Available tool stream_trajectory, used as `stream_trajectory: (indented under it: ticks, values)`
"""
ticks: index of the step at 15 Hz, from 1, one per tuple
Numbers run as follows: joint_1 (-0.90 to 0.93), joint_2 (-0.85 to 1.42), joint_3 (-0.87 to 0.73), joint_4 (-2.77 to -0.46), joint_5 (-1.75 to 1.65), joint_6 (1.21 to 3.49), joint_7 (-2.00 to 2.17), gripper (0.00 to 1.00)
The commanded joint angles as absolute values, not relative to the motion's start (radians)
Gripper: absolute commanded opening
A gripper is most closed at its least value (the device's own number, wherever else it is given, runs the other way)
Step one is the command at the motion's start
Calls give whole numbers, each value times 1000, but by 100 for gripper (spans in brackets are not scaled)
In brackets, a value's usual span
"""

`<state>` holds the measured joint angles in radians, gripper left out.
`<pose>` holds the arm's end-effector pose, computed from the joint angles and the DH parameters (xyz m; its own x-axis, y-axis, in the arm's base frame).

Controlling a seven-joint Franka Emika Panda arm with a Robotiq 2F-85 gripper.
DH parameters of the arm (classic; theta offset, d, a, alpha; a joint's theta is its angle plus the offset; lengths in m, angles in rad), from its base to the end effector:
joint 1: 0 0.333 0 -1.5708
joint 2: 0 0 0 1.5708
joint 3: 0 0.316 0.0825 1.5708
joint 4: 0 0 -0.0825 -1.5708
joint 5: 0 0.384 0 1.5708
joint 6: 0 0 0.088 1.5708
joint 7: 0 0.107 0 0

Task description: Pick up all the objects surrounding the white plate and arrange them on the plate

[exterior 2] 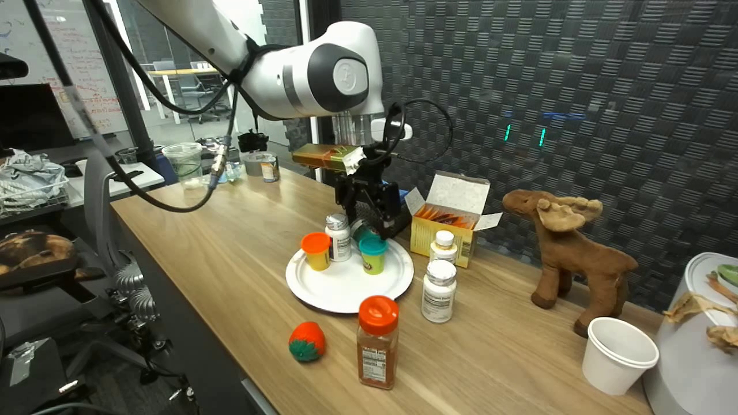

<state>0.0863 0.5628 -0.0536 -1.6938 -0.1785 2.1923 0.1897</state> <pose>0.6689 0.0191 0.2656 0.9982 -0.0444 -0.0412 -0.0365 -0.9836 0.1765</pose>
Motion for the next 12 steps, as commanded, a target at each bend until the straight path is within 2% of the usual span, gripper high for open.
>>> stream_trajectory:
  ticks: [1,6,12]
  values:
    - [78,575,-48,-1651,-146,2179,198,100]
    - [83,543,-52,-1671,-148,2176,223,100]
    - [89,334,-41,-1883,-89,2215,328,100]
